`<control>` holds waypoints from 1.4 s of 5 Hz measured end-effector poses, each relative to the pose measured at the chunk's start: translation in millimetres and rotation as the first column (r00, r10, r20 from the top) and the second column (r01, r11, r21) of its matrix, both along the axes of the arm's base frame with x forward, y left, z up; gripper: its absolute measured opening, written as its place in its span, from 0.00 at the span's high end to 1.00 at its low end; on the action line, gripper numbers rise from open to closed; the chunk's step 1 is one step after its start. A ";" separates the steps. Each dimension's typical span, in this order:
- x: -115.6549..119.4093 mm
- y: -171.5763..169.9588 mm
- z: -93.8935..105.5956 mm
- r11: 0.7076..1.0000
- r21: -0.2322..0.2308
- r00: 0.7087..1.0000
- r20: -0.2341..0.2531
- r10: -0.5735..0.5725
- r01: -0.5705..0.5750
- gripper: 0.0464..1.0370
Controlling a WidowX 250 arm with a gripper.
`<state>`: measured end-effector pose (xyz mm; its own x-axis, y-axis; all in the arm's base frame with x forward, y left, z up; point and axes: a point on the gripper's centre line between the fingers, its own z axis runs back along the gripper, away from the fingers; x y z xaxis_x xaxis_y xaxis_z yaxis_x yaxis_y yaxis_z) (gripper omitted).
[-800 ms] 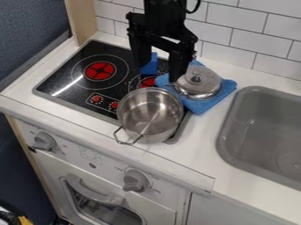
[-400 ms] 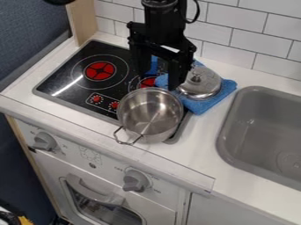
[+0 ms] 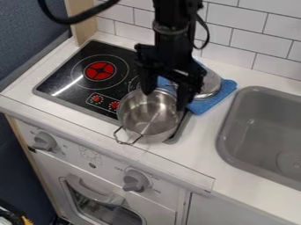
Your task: Move the pot and place to the left burner
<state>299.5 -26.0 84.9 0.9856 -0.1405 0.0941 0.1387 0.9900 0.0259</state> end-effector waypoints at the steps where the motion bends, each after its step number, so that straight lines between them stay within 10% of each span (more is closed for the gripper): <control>1: 1.9 -3.4 -18.6 1.000 0.006 1.000 -0.001 0.021 -0.021 0.04; 4: 1.6 -7.0 -62.1 0.999 0.049 0.993 -0.115 0.002 0.003 0.09; 6: 4.7 -12.5 -57.0 0.988 0.151 0.995 -0.099 0.000 0.015 0.70; 7: 5.7 -13.2 -58.1 0.992 0.128 0.996 -0.089 0.026 -0.014 0.90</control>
<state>305.2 -39.3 26.8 0.9920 -0.1256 -0.0131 0.1262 0.9821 0.1400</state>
